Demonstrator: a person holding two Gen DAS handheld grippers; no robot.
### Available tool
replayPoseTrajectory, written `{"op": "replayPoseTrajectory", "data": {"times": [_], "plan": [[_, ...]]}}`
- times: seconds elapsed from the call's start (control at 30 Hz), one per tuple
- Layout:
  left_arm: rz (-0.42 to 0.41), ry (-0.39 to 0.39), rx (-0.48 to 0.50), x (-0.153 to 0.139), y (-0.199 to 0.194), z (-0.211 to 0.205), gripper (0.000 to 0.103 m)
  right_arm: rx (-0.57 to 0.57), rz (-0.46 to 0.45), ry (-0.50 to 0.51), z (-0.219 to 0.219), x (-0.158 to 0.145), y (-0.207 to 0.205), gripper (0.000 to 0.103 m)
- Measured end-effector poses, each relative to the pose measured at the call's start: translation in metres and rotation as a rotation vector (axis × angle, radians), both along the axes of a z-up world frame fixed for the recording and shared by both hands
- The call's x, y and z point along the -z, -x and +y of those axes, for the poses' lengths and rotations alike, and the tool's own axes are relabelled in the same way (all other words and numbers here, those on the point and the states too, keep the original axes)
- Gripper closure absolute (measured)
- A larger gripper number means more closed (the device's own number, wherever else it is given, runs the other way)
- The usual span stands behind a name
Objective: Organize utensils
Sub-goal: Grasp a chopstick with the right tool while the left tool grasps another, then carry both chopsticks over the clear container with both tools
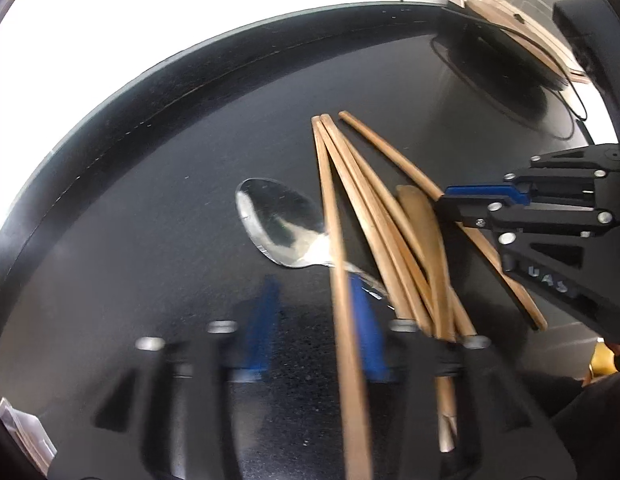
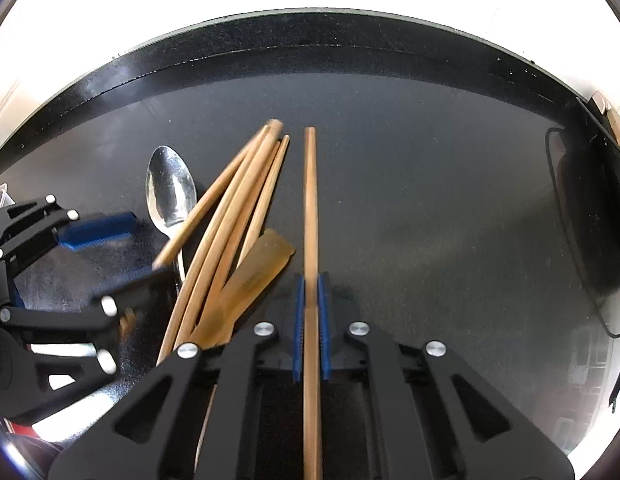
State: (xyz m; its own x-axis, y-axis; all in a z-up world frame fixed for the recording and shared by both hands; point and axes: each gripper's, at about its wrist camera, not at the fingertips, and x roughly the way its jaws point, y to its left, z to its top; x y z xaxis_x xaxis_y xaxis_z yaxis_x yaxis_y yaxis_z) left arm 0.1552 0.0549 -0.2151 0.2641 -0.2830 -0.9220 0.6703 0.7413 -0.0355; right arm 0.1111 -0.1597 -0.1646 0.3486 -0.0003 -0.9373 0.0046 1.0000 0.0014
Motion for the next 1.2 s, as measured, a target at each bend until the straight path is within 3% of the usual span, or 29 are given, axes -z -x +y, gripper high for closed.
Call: {"op": "replayPoseTrajectory", "data": {"times": [0.03,0.07,0.7,0.97,1.2], "plan": [[0.009,0.005,-0.001,0.000,0.000,0.000,0.093,0.008,0.001,-0.004,-0.001,0.000,0.000,0.095],[0.022,0.011,-0.007,0.000,-0.001,0.000,0.097,0.013,0.003,-0.006,-0.003,0.000,-0.001,0.095],[-0.069,0.041,-0.130,-0.049,0.017,0.032,0.098,-0.004,-0.087,0.002,0.002,-0.043,0.013,0.096],[-0.109,0.054,-0.266,-0.080,0.047,0.083,0.098,-0.076,-0.154,-0.004,0.030,-0.074,0.035,0.096],[-0.127,0.042,-0.406,-0.094,0.078,0.145,0.098,-0.199,-0.178,-0.025,0.085,-0.086,0.047,0.096]]}}
